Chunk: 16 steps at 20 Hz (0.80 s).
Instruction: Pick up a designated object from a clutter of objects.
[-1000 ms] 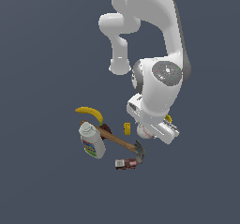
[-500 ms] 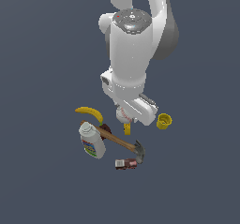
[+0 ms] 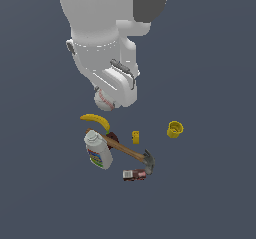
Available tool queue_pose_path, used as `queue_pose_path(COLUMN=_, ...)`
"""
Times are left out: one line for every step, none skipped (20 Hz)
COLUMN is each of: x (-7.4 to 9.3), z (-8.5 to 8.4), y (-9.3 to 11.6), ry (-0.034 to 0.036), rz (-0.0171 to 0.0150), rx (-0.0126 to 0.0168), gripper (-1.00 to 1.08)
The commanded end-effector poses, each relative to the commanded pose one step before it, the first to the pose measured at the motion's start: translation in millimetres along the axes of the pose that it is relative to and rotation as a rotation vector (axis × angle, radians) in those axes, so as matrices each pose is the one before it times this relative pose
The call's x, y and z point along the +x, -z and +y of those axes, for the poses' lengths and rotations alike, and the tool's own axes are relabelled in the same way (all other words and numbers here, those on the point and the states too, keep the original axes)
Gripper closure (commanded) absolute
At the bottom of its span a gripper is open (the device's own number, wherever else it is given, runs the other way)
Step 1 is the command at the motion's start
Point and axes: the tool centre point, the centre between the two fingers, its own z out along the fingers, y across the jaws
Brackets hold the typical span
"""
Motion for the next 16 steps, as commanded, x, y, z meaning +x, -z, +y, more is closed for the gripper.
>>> queue_pose_path(x=10.54, z=15.24, y=21.93, ry=0.00094, rz=0.00098, rx=0.00069, gripper=1.08)
queue_pose_path(x=3.9, z=5.05, y=7.05, ry=0.0, rz=0.0, rx=0.0, gripper=1.08)
queue_pose_path(x=3.45, z=4.4, y=6.51, ry=0.00001, rz=0.0005, rx=-0.00047, gripper=1.08)
queue_pose_path(x=3.38, z=4.16, y=5.88, ry=0.0, rz=0.0, rx=0.0, gripper=1.08)
queue_pose_path(x=2.9, z=3.56, y=5.41, ry=0.00004, rz=0.00051, rx=-0.00046, gripper=1.08)
queue_pose_path(x=2.81, z=3.37, y=4.79, ry=0.0, rz=0.0, rx=0.0, gripper=1.08)
queue_pose_path(x=2.52, z=2.98, y=4.24, ry=0.0, rz=0.0, rx=0.0, gripper=1.08)
queue_pose_path(x=2.01, z=2.37, y=3.79, ry=0.00006, rz=0.0005, rx=-0.00047, gripper=1.08)
queue_pose_path(x=1.95, z=2.19, y=3.16, ry=0.0, rz=0.0, rx=0.0, gripper=1.08)
queue_pose_path(x=1.66, z=1.78, y=2.62, ry=0.0, rz=0.0, rx=0.0, gripper=1.08)
queue_pose_path(x=1.38, z=1.38, y=2.08, ry=0.0, rz=0.0, rx=0.0, gripper=1.08)
queue_pose_path(x=1.11, z=0.97, y=1.54, ry=0.0, rz=0.0, rx=0.0, gripper=1.08)
queue_pose_path(x=0.58, z=0.34, y=1.13, ry=0.00011, rz=0.00052, rx=-0.00044, gripper=1.08)
queue_pose_path(x=0.55, z=0.21, y=0.52, ry=0.0, rz=0.0, rx=0.0, gripper=1.08)
queue_pose_path(x=0.29, z=-0.05, y=0.13, ry=0.0, rz=0.0, rx=0.0, gripper=1.08)
queue_pose_path(x=0.07, z=-0.06, y=-0.01, ry=0.0, rz=0.0, rx=0.0, gripper=1.08)
